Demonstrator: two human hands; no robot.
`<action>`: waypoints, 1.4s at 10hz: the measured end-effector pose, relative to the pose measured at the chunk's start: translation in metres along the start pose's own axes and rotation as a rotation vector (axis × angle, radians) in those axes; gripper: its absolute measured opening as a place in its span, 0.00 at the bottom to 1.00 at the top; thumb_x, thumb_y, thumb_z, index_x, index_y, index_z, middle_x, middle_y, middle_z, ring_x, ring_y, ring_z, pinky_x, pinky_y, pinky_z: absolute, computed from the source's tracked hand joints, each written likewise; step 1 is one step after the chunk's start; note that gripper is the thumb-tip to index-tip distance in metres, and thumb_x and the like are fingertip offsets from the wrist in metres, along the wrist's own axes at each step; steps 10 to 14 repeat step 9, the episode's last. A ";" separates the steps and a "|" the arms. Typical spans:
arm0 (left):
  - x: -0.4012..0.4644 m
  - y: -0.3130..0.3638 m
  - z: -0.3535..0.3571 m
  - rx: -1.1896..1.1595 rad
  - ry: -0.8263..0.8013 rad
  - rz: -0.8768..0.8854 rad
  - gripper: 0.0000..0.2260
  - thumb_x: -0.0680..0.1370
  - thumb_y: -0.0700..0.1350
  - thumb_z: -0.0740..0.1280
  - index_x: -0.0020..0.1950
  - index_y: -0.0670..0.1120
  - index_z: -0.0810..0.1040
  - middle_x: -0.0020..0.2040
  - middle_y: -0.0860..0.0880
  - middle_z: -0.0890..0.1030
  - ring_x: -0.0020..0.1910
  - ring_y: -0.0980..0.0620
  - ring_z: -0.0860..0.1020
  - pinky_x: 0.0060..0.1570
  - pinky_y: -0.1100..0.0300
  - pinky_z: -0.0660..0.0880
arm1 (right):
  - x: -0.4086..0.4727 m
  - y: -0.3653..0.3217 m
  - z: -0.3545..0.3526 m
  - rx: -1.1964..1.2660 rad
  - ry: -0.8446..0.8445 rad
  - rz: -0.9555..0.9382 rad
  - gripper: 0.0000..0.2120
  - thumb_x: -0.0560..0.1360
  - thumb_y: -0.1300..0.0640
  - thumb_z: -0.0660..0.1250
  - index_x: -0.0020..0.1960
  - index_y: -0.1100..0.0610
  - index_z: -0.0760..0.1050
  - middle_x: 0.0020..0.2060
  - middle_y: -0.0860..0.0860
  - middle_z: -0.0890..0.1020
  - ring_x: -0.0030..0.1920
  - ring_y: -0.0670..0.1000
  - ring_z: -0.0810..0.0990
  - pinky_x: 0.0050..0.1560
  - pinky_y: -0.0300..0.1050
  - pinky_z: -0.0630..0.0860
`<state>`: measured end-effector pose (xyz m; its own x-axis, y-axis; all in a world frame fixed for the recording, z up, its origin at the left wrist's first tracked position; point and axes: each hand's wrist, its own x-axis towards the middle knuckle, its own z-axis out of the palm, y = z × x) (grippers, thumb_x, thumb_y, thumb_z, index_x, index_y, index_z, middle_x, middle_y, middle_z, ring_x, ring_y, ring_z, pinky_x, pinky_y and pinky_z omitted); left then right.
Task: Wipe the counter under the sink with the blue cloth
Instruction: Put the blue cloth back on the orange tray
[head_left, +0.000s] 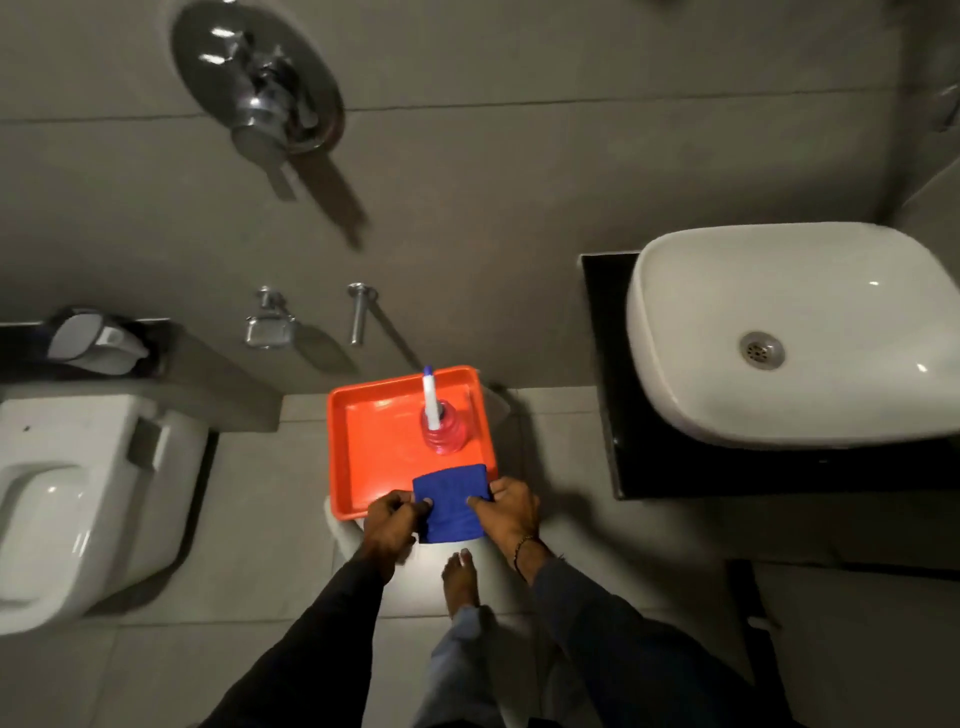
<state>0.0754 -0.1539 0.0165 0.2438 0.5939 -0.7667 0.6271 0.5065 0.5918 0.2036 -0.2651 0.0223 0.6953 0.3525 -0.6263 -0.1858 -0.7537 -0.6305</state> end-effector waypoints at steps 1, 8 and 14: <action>0.022 -0.001 -0.043 0.007 0.066 -0.012 0.05 0.75 0.40 0.73 0.40 0.41 0.80 0.37 0.41 0.81 0.37 0.44 0.78 0.39 0.53 0.75 | 0.001 -0.019 0.045 0.050 -0.054 0.030 0.13 0.68 0.59 0.77 0.32 0.55 0.74 0.35 0.53 0.81 0.38 0.53 0.79 0.40 0.44 0.76; 0.081 0.007 -0.064 1.027 0.249 0.385 0.19 0.78 0.48 0.63 0.67 0.41 0.72 0.64 0.38 0.74 0.59 0.34 0.77 0.51 0.42 0.76 | 0.047 -0.020 0.104 0.027 -0.042 0.062 0.08 0.70 0.64 0.72 0.49 0.63 0.83 0.46 0.59 0.86 0.48 0.56 0.83 0.50 0.42 0.77; 0.047 -0.012 -0.036 1.029 0.111 0.461 0.19 0.76 0.46 0.63 0.64 0.39 0.75 0.62 0.36 0.74 0.56 0.33 0.78 0.48 0.42 0.76 | 0.027 -0.007 0.062 -0.040 0.048 -0.003 0.07 0.70 0.61 0.71 0.48 0.59 0.84 0.46 0.58 0.87 0.50 0.57 0.85 0.50 0.42 0.78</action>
